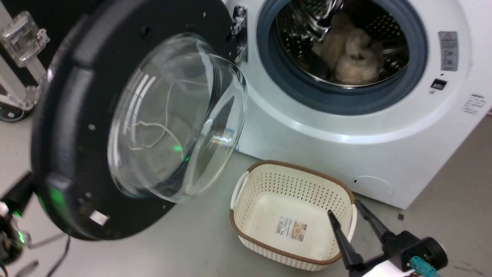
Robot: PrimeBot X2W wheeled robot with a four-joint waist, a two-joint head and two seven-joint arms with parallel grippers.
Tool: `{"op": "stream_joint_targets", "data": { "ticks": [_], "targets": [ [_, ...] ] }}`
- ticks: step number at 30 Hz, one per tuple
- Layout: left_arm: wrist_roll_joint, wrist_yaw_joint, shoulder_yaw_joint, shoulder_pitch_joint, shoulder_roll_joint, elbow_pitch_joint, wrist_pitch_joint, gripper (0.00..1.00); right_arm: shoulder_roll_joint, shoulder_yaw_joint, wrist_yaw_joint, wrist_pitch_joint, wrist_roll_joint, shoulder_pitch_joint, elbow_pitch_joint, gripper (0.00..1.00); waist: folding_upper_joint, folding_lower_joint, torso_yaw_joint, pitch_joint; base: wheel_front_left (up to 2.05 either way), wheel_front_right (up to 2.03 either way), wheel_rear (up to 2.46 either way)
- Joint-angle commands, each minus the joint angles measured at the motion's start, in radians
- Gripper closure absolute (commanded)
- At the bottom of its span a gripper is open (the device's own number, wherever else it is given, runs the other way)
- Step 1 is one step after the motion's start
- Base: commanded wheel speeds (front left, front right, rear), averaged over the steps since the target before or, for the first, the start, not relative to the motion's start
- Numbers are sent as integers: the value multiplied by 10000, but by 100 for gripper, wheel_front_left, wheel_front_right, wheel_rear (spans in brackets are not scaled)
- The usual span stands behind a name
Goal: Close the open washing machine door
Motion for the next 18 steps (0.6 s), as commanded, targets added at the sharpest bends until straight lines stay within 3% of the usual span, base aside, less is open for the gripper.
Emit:
{"op": "stream_joint_targets", "data": {
  "ticks": [1, 4, 11, 18],
  "targets": [
    [-168, -58, -73, 391, -181, -220, 258, 100, 17, -114, 8, -47, 50, 32, 4, 0, 0, 0, -114, -155, 0, 0, 0],
    [-500, -49, -217, 1191, -633, -1138, 814, 100, 17, -402, 8, -47, 45, 100, -7, 0, 0, 0, -303, -376, 0, 0, 0],
    [-716, 463, -1061, 3165, -2212, -3618, 1434, 100, 18, -1144, 8, -47, 10, 199, -48, 0, 0, 0, -1153, -676, 0, 0, 0],
    [-1282, 454, -2608, 4185, -2716, -4227, 1065, 100, 18, -1727, 8, -47, -38, 145, -106, 0, 0, 0, -2627, -493, 0, 0, 0]
  ]
}}
